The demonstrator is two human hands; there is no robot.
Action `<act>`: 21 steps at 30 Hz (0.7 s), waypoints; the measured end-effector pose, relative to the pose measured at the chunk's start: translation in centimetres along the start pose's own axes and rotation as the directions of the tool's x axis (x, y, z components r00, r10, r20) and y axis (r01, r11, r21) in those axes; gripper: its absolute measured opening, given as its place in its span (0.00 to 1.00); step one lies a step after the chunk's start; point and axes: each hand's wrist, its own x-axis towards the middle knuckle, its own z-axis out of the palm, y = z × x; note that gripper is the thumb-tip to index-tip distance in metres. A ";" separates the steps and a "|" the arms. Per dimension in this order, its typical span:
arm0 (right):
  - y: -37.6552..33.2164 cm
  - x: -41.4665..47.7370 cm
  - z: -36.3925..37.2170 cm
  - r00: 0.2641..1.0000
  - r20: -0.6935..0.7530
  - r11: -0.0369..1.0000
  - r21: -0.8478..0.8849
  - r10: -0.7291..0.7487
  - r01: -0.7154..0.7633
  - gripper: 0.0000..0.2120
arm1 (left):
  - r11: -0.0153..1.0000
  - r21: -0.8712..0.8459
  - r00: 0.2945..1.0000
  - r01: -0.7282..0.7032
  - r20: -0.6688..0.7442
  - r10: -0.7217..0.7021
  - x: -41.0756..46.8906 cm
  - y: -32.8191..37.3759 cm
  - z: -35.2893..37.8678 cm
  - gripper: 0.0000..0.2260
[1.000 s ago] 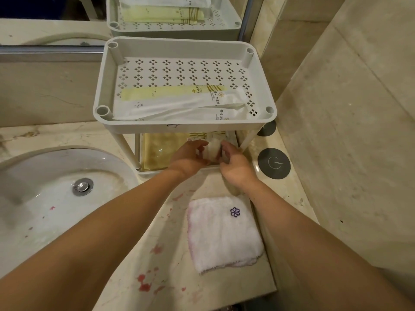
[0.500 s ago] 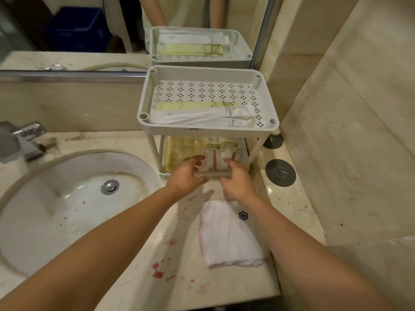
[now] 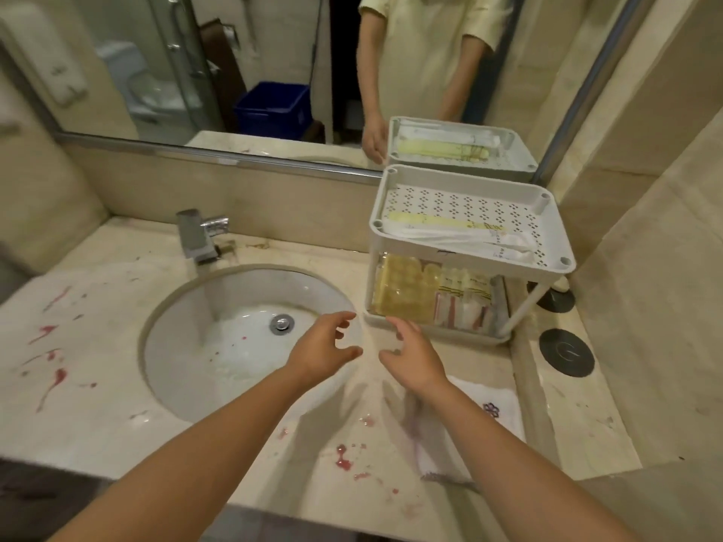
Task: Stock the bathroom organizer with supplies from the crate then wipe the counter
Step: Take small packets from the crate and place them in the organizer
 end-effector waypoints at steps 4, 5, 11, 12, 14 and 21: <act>-4.1 -1.0 3.6 0.993 0.075 0.995 -0.029 -0.093 0.095 0.29 | 0.999 0.000 0.995 0.052 -0.082 -0.052 -3.8 -3.0 -3.9 0.29; -5.2 -1.3 4.5 0.989 0.095 0.992 -0.033 -0.118 0.121 0.29 | 0.998 -0.002 0.992 0.066 -0.106 -0.066 -4.9 -3.8 -4.9 0.28; -11.6 -4.6 10.6 0.950 0.201 0.968 -0.025 -0.239 0.249 0.29 | 0.982 -0.055 0.949 0.181 -0.250 -0.189 -12.4 -8.8 -10.7 0.27; -12.6 -5.3 11.6 0.940 0.219 0.962 -0.022 -0.261 0.272 0.29 | 0.978 -0.062 0.939 0.197 -0.273 -0.206 -13.7 -9.5 -11.5 0.27; -14.5 -6.6 13.5 0.919 0.259 0.950 -0.022 -0.297 0.313 0.29 | 0.973 -0.071 0.919 0.220 -0.319 -0.231 -16.3 -10.8 -13.1 0.27; -20.2 -11.8 19.9 0.823 0.381 0.889 -0.010 -0.420 0.458 0.30 | 0.942 -0.140 0.825 0.305 -0.456 -0.335 -26.1 -14.7 -17.5 0.27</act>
